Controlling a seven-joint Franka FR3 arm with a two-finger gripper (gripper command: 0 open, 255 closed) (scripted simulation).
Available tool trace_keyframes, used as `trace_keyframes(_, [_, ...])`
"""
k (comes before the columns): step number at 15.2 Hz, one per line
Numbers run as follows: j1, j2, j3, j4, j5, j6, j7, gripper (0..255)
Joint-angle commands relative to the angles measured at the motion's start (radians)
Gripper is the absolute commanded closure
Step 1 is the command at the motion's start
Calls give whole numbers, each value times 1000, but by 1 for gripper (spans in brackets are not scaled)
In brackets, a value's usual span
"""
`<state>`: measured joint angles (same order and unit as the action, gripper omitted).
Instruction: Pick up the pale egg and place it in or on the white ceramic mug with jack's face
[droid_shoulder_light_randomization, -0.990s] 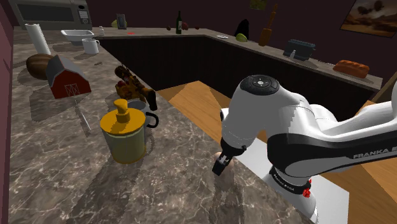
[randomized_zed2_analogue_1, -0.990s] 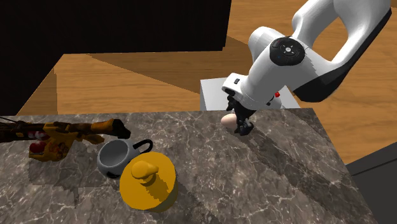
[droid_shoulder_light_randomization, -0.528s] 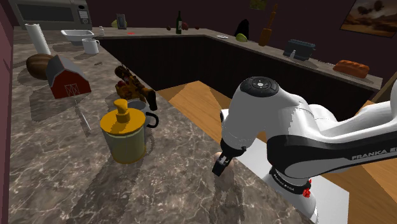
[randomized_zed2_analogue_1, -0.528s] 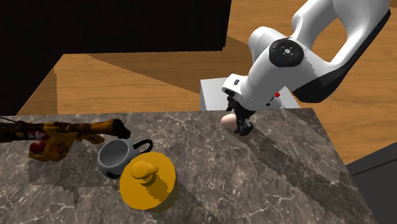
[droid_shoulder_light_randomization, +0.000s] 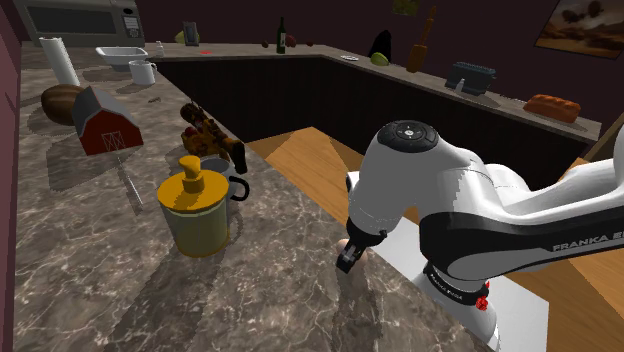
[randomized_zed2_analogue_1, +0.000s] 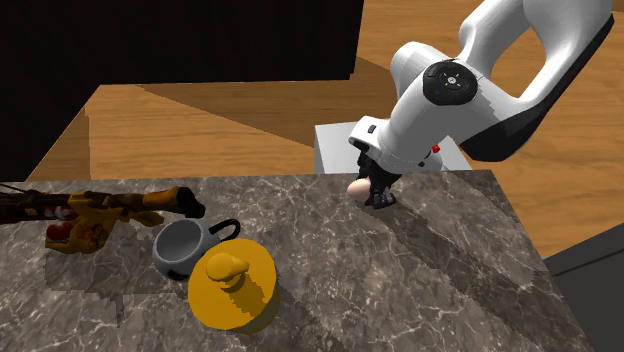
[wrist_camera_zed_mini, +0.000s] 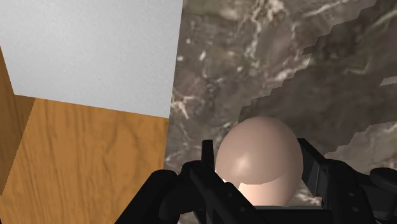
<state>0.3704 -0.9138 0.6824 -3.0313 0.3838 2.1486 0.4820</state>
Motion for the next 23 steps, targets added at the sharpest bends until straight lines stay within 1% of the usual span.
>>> trace_keyframes(1, [0, 0, 0, 0, 0, 0, 0, 255])
trace_keyframes(2, [0, 0, 0, 0, 0, 0, 0, 255])
trace_keyframes(12, [-12, -108, -83, 86, -66, -186, -26, 255])
trace_keyframes(23, [-41, -159, -158, 207, -132, -350, -52, 255])
